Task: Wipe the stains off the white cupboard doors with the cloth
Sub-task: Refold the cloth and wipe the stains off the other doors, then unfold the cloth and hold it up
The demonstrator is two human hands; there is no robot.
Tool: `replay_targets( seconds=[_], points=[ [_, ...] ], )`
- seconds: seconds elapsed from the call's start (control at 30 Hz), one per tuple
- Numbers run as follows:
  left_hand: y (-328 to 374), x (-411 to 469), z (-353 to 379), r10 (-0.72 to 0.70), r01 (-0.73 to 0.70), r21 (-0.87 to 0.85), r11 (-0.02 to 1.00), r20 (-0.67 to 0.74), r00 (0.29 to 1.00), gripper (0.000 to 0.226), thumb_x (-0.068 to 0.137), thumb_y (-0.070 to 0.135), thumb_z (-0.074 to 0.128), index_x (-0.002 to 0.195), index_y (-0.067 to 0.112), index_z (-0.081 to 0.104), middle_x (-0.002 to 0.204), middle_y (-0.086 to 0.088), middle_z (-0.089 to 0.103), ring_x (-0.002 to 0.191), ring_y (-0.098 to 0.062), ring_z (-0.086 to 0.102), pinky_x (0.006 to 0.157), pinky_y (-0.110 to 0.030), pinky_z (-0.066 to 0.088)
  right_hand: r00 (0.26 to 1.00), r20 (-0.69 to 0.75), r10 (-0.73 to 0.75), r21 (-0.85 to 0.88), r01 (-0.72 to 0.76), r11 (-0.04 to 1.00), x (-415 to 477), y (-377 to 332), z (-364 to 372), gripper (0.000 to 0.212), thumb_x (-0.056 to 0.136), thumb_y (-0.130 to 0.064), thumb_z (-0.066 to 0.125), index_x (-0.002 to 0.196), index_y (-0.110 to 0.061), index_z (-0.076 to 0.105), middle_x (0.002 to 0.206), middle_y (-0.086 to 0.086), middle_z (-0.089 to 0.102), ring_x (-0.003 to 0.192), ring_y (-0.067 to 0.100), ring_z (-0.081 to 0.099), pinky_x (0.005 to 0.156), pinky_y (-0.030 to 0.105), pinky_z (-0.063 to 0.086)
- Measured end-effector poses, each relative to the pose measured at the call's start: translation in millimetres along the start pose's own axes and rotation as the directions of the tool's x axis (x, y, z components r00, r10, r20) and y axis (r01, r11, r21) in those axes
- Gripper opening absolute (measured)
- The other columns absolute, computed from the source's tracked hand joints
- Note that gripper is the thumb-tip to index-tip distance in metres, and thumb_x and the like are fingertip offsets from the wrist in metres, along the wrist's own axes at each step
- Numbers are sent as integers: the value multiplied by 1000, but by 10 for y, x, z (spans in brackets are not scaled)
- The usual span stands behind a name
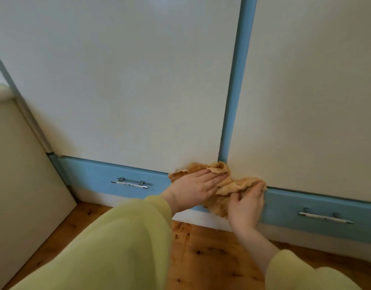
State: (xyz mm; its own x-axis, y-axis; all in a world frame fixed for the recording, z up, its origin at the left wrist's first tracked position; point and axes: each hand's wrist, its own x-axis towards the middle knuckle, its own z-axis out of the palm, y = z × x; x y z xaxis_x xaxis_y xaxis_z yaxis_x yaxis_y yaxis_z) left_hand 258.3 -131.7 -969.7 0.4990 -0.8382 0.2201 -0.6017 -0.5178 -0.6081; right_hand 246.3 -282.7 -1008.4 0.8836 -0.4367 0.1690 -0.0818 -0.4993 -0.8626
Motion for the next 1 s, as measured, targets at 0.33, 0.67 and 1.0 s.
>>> replay_targets(
  seconds=[0.33,0.67,1.0],
  points=[
    [-113,-56,-179,48,-45,-44,998,76,996,46,60,32,76,106,29,69,121,9,62,113,-9,58,99,-26,41,994,98,40,62,-46,997,-50,-111,62,54,86,-5,46,136,1,25,132,20,46,121,36,44,101,49,37],
    [-224,-156,-429,-20,32,-75,997,154,988,54,45,27,88,97,25,74,122,4,62,111,-14,60,91,-30,47,923,381,48,234,-147,961,-175,-339,48,56,91,-8,42,143,-15,23,135,8,47,121,26,47,103,39,39],
    [-384,-296,-903,-348,357,-9,934,199,916,70,34,6,88,101,5,68,112,-15,65,97,-30,65,76,-37,56,942,330,-67,349,-56,935,32,-613,-400,16,82,-15,64,90,-24,55,89,-2,61,90,19,59,86,38,49]
  ],
)
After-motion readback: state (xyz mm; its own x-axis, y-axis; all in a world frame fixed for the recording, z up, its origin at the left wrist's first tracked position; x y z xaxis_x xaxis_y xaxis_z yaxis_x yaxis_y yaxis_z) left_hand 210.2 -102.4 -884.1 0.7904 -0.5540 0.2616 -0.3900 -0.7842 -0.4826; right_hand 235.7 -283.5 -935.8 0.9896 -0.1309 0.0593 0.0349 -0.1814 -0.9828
